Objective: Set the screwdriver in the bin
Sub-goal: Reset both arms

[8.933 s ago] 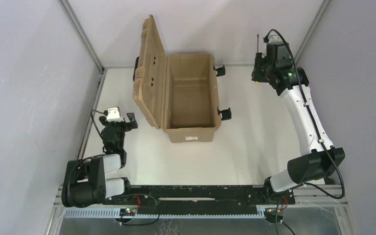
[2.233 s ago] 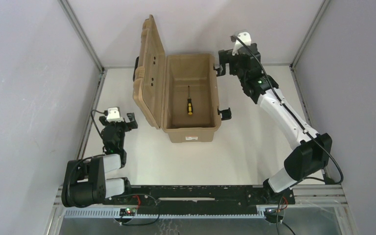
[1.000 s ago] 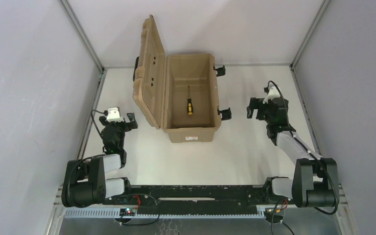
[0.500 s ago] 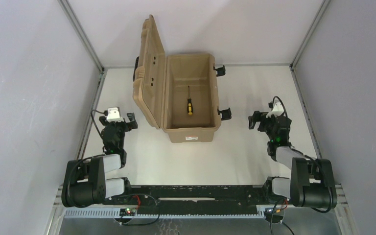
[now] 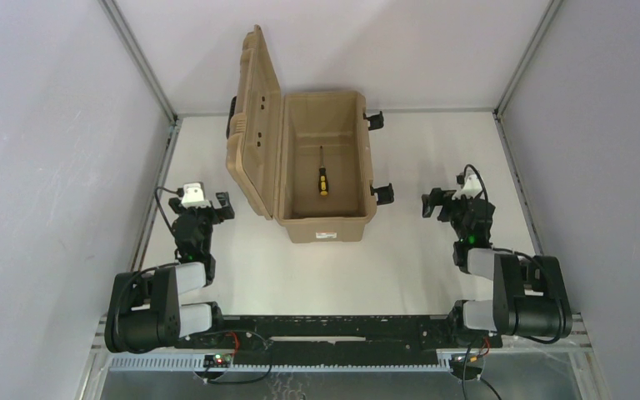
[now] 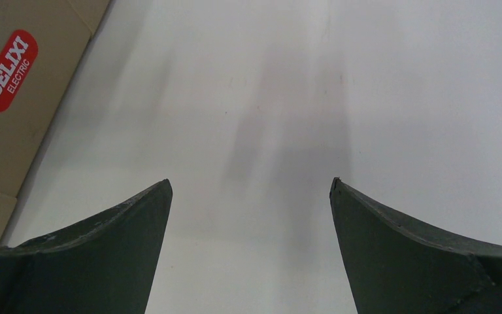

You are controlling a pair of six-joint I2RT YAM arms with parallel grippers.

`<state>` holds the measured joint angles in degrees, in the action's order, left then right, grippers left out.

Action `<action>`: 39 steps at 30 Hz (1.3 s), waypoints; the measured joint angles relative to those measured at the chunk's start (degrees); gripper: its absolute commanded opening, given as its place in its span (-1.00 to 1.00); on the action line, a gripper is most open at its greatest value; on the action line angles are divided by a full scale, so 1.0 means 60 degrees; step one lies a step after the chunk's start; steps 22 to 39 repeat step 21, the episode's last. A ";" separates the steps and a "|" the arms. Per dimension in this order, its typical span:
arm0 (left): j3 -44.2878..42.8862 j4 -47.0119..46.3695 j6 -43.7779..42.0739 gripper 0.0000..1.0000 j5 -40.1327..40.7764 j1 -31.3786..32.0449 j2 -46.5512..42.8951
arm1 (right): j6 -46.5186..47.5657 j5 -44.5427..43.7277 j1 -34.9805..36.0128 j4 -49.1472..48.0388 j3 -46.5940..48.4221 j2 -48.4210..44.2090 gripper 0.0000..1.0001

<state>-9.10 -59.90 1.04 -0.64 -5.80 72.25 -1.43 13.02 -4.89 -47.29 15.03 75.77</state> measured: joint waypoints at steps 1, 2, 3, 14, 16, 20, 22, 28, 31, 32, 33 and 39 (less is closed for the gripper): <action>0.0000 0.0000 0.0000 1.00 0.0000 0.0000 0.0000 | 0.0000 -0.0011 0.0007 -0.0168 -0.0007 0.0058 0.99; 0.0000 0.0000 0.0000 1.00 0.0000 0.0000 0.0000 | 0.0000 -0.0029 0.0007 -0.0328 -0.0018 0.0124 0.99; 0.0000 0.0000 0.0000 1.00 0.0000 0.0000 0.0000 | 0.0000 -0.0055 0.0018 -0.0430 -0.0022 0.0182 0.99; 0.0000 0.0000 0.0000 1.00 0.0000 0.0000 0.0000 | 0.0004 -0.0408 0.0204 -0.0725 -0.0051 0.0204 0.99; 0.0000 0.0000 0.0000 1.00 0.0000 0.0000 0.0000 | 0.0004 -0.0441 0.0204 -0.0739 -0.0051 0.0204 0.99; 0.0000 0.0000 0.0000 1.00 0.0000 0.0000 0.0000 | 0.0011 -0.0583 0.0255 -0.0739 -0.0051 0.0204 0.99; 0.0000 0.0000 0.0000 1.00 0.0000 0.0000 0.0000 | 0.0011 -0.0605 0.0277 -0.0736 -0.0051 0.0204 0.99; 0.0000 0.0000 0.0000 1.00 0.0000 0.0000 0.0000 | 0.0011 -0.0605 0.0277 -0.0736 -0.0051 0.0204 0.99; 0.0000 0.0000 0.0000 1.00 0.0000 0.0000 0.0000 | 0.0011 -0.0605 0.0277 -0.0736 -0.0051 0.0204 0.99; 0.0000 0.0000 0.0000 1.00 0.0000 0.0000 0.0000 | 0.0011 -0.0605 0.0277 -0.0736 -0.0051 0.0204 0.99; 0.0000 0.0000 0.0000 1.00 0.0000 0.0000 0.0000 | 0.0011 -0.0605 0.0277 -0.0736 -0.0051 0.0204 0.99; 0.0000 0.0000 0.0000 1.00 0.0000 0.0000 0.0000 | 0.0011 -0.0605 0.0277 -0.0736 -0.0051 0.0204 0.99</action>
